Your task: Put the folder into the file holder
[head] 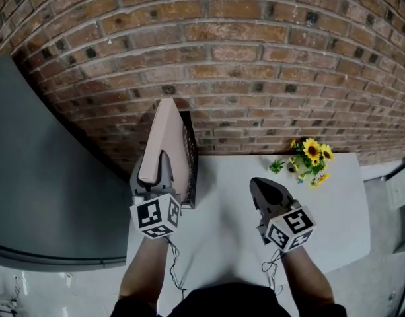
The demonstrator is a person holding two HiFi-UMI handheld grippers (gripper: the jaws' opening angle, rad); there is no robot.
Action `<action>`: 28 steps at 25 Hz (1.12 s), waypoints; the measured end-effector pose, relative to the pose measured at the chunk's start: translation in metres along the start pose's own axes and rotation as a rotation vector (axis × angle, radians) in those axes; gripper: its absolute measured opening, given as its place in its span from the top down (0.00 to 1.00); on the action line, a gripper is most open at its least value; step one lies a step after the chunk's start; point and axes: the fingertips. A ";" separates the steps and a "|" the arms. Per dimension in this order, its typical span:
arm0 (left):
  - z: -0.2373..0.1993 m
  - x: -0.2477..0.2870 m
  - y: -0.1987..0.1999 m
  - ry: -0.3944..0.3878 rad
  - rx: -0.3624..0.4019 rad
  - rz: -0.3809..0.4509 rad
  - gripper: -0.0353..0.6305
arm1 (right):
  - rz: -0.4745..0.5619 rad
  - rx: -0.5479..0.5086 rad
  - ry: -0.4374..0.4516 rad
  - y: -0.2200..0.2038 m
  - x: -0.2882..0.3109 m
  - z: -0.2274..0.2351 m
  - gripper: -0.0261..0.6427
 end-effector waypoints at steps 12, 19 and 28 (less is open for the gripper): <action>-0.001 0.017 -0.049 0.025 0.004 -0.070 0.69 | -0.022 0.020 -0.026 -0.011 -0.004 0.011 0.96; -0.003 0.018 -0.056 0.029 0.018 -0.066 0.68 | -0.028 0.023 -0.020 -0.013 -0.001 0.009 0.96; -0.005 0.003 -0.050 0.038 0.049 -0.071 0.64 | -0.003 -0.013 0.034 -0.004 -0.002 -0.002 0.96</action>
Point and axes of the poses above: the fingertips, and each gripper's own axes: x forward along the fingers, z to its right, y out of its top, and after that the axes turned 13 degrees about -z, right-handed
